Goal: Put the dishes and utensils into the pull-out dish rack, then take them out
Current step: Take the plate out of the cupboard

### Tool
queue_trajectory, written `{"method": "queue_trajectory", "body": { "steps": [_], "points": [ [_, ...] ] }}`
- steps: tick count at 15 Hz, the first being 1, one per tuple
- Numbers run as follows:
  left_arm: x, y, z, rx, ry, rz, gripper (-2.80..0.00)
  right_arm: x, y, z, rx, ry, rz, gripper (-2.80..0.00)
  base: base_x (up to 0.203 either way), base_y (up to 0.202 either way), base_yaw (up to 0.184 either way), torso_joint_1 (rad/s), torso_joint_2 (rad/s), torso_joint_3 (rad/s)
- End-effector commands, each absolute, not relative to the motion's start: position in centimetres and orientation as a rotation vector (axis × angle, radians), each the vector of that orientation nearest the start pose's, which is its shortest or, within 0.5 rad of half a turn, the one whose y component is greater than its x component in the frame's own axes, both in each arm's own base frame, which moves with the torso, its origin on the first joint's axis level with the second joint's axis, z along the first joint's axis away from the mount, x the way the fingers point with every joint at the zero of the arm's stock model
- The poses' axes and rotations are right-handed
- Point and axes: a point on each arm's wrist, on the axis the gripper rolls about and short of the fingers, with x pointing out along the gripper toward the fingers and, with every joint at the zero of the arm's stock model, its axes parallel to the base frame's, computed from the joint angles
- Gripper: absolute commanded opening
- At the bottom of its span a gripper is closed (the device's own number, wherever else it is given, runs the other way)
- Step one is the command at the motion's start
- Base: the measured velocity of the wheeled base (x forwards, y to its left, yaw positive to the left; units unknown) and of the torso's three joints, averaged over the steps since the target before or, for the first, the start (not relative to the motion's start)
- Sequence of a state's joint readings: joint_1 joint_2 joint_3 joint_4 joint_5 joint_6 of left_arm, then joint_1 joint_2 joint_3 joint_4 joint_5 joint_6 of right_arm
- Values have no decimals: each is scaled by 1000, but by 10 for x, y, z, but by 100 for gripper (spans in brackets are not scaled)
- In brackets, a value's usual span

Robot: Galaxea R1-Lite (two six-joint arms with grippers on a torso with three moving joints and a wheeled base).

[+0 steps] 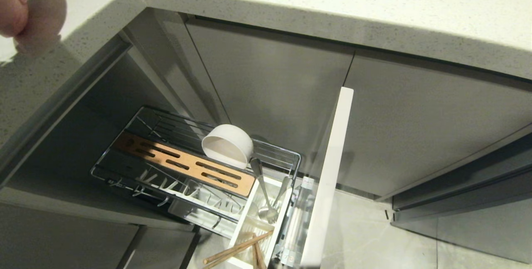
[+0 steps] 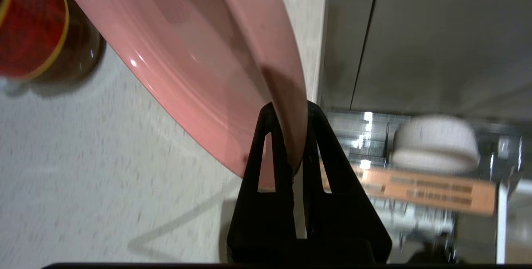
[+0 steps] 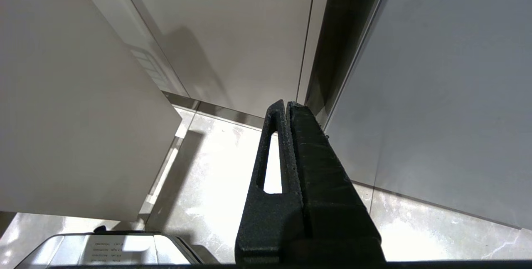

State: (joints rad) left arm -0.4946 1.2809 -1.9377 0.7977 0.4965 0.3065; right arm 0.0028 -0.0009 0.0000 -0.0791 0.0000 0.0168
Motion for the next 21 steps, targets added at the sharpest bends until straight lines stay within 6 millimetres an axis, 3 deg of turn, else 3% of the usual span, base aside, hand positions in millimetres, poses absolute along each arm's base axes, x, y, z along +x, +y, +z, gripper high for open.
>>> {"method": "queue_trajectory", "body": {
  "steps": [1, 8, 14, 21],
  "points": [
    [82, -27, 430, 410, 218, 1, -280, -21, 0, 76, 17, -54, 4, -280, 0, 0, 0, 0, 0, 0],
    [54, -9, 402, 511, 508, 34, -280, -21, 0, 76, 17, -53, 4, -280, 0, 0, 0, 0, 0, 0],
    [11, 8, 386, 642, 716, 150, -280, -21, 0, 76, 17, -54, 4, -280, 0, 0, 0, 0, 0, 0],
    [-21, 7, 383, 627, 776, 371, -280, -21, 0, 76, 17, -54, 4, -280, 0, 0, 0, 0, 0, 0]
  ]
}}
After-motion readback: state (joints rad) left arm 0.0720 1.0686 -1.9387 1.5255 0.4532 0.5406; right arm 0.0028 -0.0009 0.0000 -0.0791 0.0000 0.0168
